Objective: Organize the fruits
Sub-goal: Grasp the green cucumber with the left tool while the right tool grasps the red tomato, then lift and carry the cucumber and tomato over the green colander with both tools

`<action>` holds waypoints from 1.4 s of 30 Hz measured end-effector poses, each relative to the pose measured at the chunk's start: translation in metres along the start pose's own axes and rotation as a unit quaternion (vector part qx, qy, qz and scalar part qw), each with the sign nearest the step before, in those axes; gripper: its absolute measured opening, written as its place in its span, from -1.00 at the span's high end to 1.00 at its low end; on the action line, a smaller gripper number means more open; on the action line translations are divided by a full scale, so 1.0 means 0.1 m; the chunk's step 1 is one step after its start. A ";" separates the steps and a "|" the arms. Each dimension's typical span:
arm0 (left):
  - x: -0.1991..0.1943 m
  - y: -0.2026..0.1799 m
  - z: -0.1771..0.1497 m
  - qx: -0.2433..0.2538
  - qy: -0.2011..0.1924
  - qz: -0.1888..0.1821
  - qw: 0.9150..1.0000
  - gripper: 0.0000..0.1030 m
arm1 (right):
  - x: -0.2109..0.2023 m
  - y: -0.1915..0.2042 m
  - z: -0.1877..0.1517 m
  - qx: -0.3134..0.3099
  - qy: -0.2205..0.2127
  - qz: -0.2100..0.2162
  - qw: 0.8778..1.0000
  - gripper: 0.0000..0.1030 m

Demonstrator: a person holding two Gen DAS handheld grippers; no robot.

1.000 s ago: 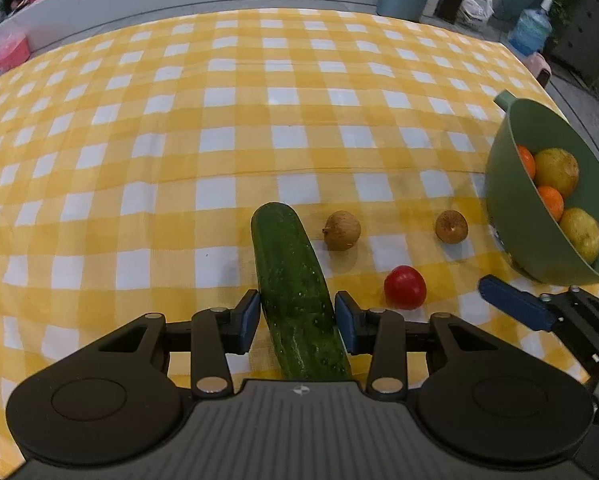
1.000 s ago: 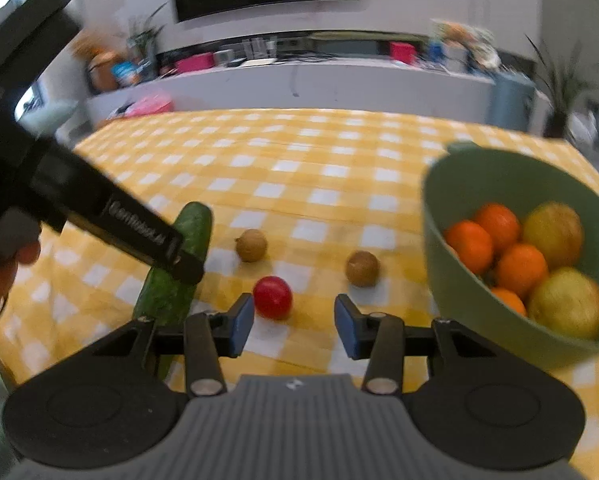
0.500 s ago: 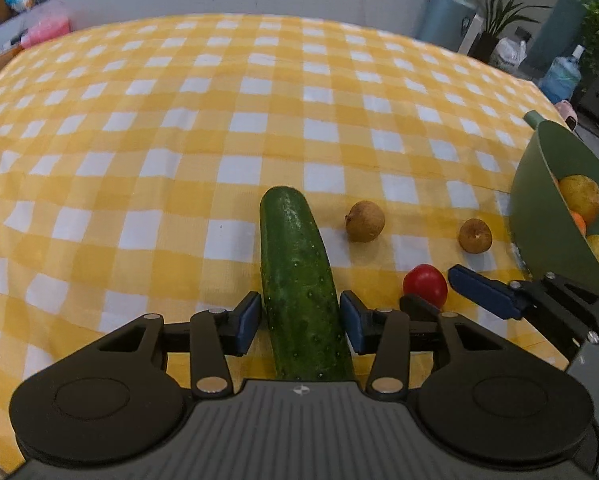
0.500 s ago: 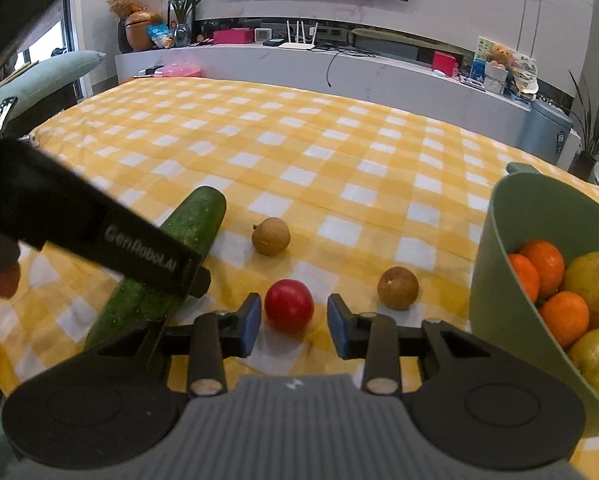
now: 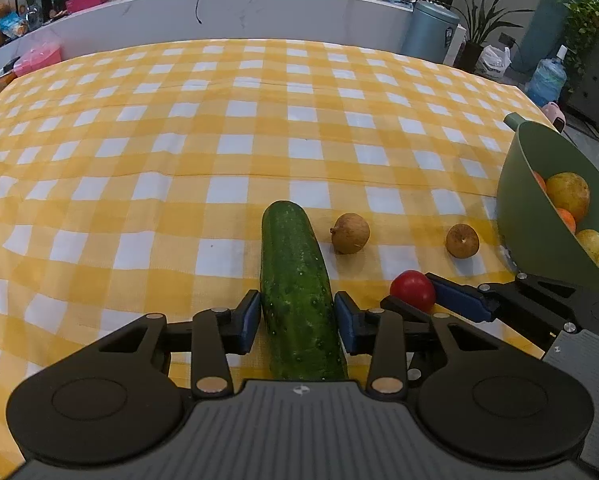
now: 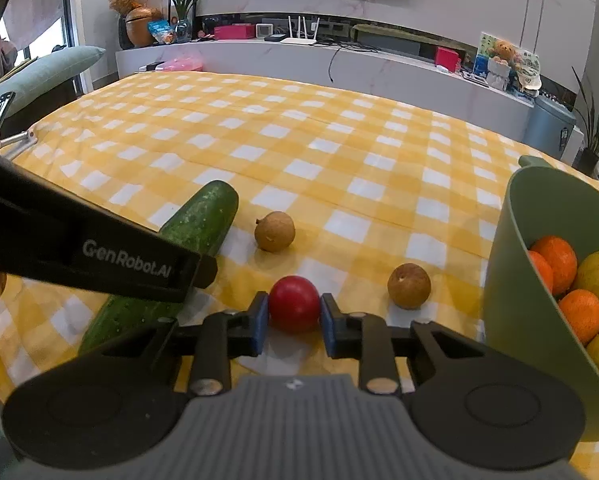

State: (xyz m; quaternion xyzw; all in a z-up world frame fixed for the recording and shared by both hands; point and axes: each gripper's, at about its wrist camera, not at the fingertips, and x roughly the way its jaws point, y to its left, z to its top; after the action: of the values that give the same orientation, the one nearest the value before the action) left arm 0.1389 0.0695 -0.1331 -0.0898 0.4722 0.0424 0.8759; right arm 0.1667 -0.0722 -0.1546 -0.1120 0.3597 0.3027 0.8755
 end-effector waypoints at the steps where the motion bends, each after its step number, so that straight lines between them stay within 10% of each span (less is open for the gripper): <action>1: 0.00 0.00 0.00 0.002 0.000 -0.001 1.000 0.15 | -0.02 0.00 0.00 0.002 -0.001 0.000 1.000 0.56; 42: -1.15 -1.04 0.25 0.100 -0.133 -0.046 0.985 0.19 | -1.63 -0.58 -0.25 0.081 -0.122 -0.036 0.989 0.55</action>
State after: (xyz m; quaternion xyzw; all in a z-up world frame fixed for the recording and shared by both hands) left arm 0.1121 -0.0261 -0.0114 -0.0168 0.3491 -0.0345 0.9363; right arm 0.0969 -0.2015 -0.0607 -0.0159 0.2693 0.2525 0.9293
